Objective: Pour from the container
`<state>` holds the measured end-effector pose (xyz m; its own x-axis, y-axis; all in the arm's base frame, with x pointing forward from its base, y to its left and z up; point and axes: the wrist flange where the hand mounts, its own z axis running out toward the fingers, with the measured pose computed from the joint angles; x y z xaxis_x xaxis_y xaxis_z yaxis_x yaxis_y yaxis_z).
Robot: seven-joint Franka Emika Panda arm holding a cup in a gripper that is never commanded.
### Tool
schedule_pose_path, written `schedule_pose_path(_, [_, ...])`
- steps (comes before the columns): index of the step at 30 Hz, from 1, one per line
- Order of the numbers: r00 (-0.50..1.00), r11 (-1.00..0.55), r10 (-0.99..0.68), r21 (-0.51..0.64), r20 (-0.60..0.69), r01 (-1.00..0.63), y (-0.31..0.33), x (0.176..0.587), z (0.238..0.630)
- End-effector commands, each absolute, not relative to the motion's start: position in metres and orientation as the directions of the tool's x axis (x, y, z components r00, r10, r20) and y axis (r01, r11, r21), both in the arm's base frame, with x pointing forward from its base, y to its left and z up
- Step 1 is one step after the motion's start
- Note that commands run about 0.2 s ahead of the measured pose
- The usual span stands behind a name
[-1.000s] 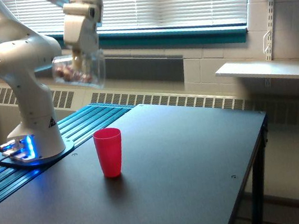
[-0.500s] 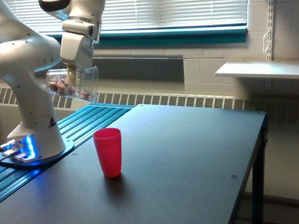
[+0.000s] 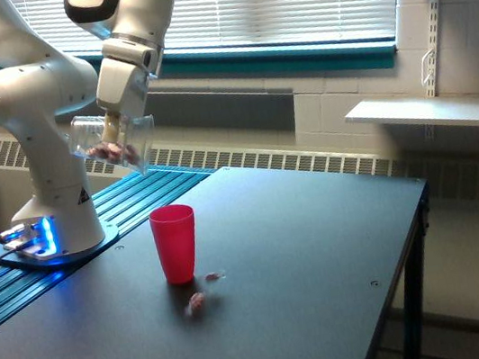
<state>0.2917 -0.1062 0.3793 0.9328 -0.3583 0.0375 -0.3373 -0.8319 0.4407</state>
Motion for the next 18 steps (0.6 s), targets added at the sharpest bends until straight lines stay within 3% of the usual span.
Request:
schedule_pose_path(1, [0.936,-0.827,-0.347,0.451,0.061,-0.336,-0.11,0.293,0.38])
schedule_pose_path(18, [0.948,-0.83,-0.31,0.464,0.076,-0.309,-0.116,0.283,0.372])
